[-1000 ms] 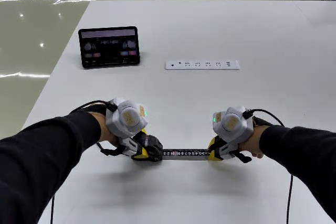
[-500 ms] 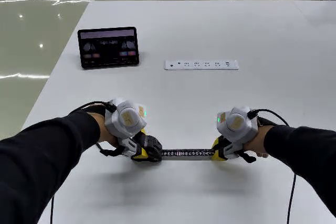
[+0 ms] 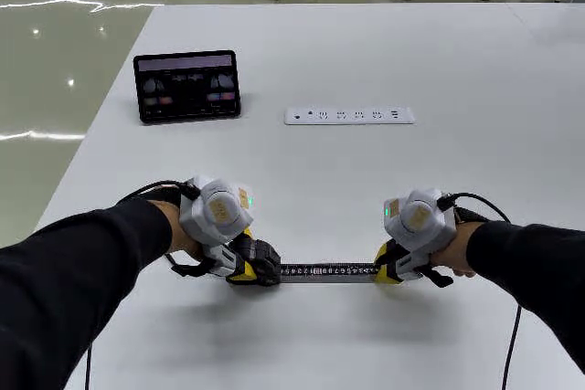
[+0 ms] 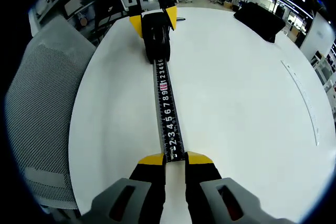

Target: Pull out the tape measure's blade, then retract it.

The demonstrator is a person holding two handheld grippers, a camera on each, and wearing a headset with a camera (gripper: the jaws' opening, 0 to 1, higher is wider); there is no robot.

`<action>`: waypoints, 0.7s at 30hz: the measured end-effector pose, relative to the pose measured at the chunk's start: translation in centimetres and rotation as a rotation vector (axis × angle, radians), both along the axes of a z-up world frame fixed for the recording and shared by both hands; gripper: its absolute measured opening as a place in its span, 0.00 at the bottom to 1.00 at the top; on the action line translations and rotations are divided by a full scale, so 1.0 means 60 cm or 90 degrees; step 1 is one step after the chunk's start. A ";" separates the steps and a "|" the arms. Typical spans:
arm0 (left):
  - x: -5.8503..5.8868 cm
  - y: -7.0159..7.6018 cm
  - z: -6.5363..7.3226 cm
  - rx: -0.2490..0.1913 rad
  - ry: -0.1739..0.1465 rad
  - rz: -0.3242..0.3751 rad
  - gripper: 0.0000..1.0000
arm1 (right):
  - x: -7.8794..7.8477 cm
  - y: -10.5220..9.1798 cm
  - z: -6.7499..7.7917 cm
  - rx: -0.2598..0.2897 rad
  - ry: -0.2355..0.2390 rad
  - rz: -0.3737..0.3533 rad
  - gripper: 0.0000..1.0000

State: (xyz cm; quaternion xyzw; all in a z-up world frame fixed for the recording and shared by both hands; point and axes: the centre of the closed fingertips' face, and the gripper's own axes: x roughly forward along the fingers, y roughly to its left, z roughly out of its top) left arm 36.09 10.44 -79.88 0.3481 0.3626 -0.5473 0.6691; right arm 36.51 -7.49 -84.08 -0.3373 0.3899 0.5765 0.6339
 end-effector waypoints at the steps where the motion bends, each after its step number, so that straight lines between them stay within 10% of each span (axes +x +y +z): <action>1: 0.000 0.000 0.000 0.000 0.000 0.000 0.30 | 0.000 -0.001 0.000 0.000 0.000 0.000 0.08; 21: -0.001 -0.001 0.001 -0.004 0.000 0.001 0.30 | -0.002 -0.027 -0.002 -0.006 0.004 -0.014 0.08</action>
